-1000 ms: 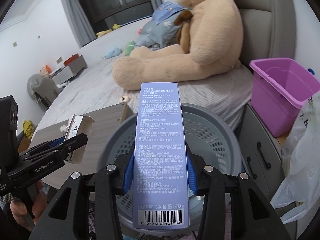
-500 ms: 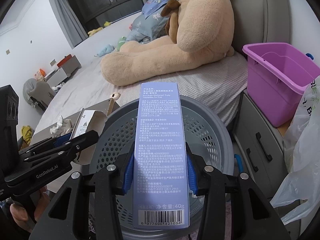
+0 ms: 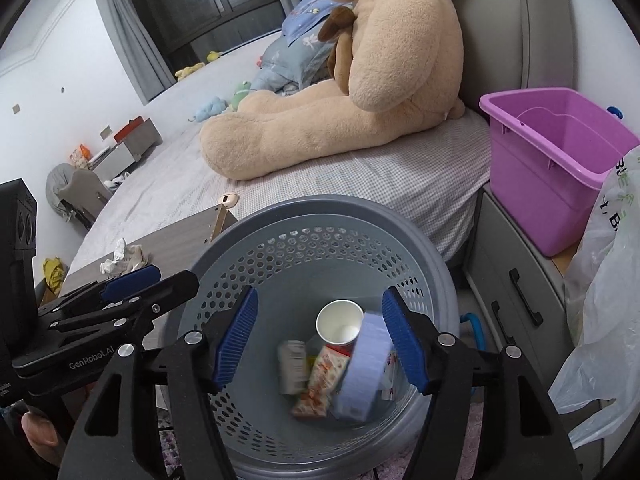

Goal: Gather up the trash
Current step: 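Open both tools to drop carton and box into the basket, then withdraw both tools from the basket back over the table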

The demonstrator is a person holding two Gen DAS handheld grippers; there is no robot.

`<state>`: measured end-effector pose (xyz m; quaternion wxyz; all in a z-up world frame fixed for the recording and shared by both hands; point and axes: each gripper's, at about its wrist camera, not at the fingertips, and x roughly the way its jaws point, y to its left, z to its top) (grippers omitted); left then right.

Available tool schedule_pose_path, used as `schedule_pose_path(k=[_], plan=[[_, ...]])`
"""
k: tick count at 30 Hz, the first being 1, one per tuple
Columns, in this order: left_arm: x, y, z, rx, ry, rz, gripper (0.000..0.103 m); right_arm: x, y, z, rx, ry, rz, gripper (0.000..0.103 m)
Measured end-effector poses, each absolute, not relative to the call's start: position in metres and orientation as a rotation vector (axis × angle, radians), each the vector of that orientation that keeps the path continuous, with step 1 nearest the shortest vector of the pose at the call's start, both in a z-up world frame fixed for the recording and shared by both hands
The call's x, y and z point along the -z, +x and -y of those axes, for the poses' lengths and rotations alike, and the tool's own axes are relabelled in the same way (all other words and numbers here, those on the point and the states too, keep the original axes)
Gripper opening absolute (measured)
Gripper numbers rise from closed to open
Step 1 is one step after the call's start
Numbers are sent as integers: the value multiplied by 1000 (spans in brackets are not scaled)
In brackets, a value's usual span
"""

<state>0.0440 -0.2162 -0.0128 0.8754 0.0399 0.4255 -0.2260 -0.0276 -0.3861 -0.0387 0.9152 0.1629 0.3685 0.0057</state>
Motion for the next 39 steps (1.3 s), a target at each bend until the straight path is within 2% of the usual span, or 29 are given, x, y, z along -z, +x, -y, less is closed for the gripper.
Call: schedule_pose_path(k=[24,31,39], plan=[[2,35,201,462,51,-854,76,30,-33,376,-19,319,-744,73],[-1,34,179,416,29,-837,76,30,-30,360,-45,303,-753,74],[-2,37,131,317,-18,-822,76,24,-23,331,-103,265,-737,82]])
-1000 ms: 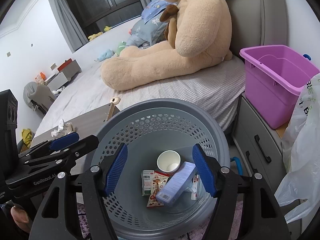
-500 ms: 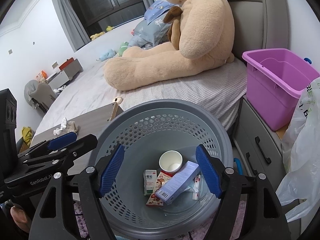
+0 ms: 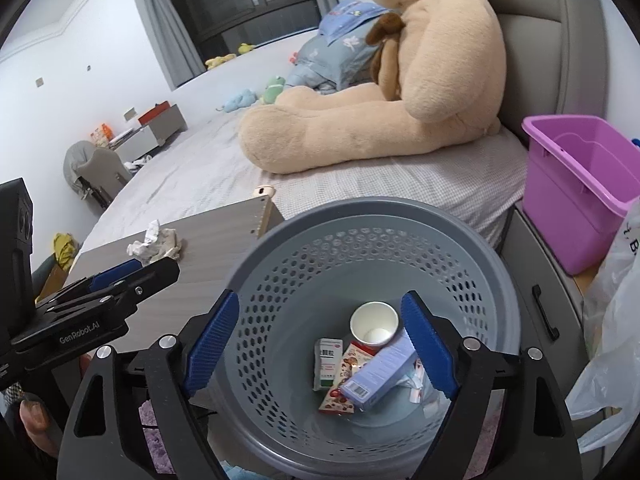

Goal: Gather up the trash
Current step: 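Withdraw both tools from the basket back over the table, then grasp the crumpled white paper with the right tool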

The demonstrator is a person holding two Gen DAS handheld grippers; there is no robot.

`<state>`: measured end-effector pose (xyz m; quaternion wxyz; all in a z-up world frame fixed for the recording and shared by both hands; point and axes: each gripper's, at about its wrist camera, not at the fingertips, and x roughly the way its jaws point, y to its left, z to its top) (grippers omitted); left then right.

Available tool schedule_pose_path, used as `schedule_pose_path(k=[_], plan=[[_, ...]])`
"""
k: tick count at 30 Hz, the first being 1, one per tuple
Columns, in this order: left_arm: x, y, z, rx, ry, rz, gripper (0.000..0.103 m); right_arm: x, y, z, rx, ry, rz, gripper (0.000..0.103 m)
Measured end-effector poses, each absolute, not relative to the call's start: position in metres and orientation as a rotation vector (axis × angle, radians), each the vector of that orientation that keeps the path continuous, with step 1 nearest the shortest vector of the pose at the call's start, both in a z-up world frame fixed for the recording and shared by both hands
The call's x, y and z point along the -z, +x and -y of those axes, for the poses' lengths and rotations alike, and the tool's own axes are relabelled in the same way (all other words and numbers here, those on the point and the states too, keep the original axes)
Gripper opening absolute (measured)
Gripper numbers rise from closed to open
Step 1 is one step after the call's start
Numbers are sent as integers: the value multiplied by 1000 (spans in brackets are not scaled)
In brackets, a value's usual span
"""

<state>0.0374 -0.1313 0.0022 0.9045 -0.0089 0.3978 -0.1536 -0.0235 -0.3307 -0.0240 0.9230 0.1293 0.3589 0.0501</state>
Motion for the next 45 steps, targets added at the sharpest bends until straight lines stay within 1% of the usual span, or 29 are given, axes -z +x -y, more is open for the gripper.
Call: schedule_pose_path(k=[16,26,37,45], plan=[[-11,28,9,36,-100,-732,76,7,2,244,-253,156,-722,89],[-1,28,-55,-75,-153,-728,76,5,23,185,-355,100,-743,91],[18,43,-111,-184,-194,-734,76,20,66,122,-432,5,-785,92],[32,55,-127,-196,-221,-760,76,37,103,84,-469,-53,-816,92]])
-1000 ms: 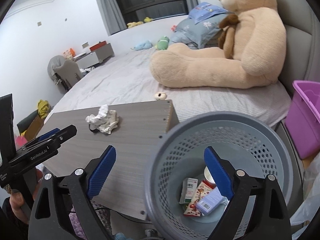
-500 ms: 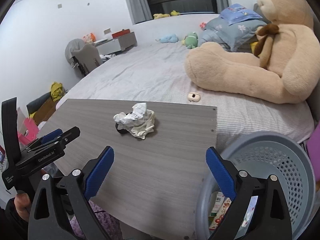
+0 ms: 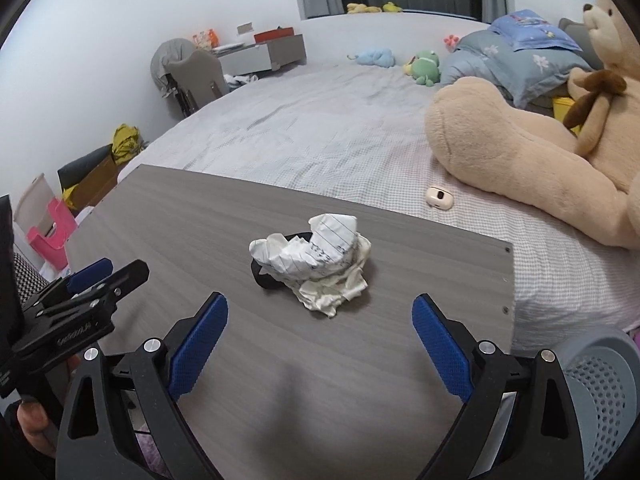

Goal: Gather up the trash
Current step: 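Grasp the crumpled white paper with the right tool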

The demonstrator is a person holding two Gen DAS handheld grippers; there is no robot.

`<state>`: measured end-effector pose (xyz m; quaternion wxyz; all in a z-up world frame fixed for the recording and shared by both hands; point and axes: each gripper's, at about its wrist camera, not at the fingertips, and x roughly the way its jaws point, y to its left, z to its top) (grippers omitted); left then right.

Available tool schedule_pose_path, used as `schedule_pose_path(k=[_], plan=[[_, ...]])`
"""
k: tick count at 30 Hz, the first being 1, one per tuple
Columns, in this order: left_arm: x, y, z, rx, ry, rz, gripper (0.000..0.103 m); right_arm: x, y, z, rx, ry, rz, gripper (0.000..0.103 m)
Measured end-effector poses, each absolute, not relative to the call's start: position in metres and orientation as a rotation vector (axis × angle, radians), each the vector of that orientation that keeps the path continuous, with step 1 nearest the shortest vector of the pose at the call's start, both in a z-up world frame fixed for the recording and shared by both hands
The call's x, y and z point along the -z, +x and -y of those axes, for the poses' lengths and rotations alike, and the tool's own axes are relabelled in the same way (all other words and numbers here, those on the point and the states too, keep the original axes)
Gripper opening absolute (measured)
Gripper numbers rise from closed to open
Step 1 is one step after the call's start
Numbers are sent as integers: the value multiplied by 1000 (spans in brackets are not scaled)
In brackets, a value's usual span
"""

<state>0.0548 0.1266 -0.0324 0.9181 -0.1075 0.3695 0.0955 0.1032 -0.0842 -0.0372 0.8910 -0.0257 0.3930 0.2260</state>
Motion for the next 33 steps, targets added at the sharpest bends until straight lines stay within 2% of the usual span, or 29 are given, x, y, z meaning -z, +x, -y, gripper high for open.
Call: schedule_pose_path(k=[17,19,21,24,33], plan=[[42,59,-124,-177,-234,-782,76,69,154,44,-449,-105,-887,93],[41,58,-124,-177,-236,-781,76,71,155,43,-453,-100,-892,87],[41,57,-125,-176,-240,-780,76,72,156,42,-459,-101,-904,69],[42,57,-126,-172,-246,-781,76,71,152,44,-468,-104,-902,59],[41,56,-123,-156,-241,-781,76,66,139,58,-518,-28,-929,51]])
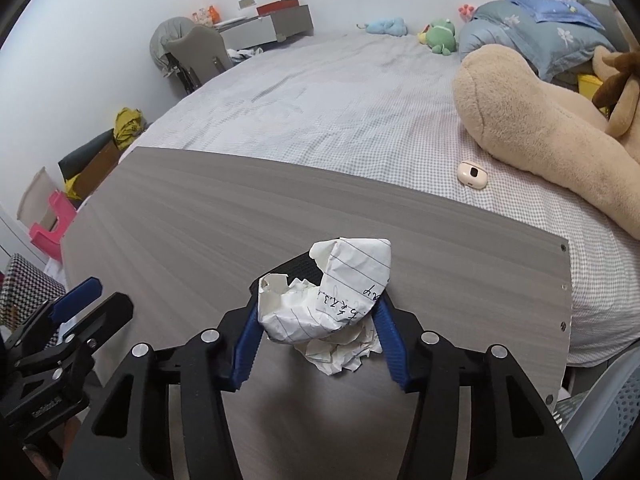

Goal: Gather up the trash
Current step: 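Grasp the crumpled white paper with the right tool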

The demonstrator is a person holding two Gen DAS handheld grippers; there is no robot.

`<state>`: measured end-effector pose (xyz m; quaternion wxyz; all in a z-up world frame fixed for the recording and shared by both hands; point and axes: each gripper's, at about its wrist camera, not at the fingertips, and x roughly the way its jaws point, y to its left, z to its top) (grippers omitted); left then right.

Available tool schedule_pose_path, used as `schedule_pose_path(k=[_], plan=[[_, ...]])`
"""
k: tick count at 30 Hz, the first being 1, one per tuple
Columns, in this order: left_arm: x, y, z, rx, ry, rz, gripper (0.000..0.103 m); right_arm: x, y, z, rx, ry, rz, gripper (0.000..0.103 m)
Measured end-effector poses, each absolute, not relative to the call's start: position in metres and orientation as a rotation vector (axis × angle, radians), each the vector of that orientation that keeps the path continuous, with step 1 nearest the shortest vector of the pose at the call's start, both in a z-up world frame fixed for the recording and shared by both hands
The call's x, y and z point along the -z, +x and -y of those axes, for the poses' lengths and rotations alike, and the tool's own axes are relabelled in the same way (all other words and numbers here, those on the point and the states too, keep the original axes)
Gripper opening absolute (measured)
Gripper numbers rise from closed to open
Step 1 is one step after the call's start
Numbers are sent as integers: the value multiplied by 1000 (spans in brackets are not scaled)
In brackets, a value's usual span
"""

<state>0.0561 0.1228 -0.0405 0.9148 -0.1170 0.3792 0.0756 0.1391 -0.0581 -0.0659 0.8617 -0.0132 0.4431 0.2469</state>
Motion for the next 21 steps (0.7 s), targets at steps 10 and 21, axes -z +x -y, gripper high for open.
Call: schedule_pose_path(k=[10,21], plan=[[42,60,-111,-102,-232,-805,76,58,116,81,-512,16,-948,50],[55,86,-70,55,-223,-896,76,43,83,136,-452,117,-898,50]])
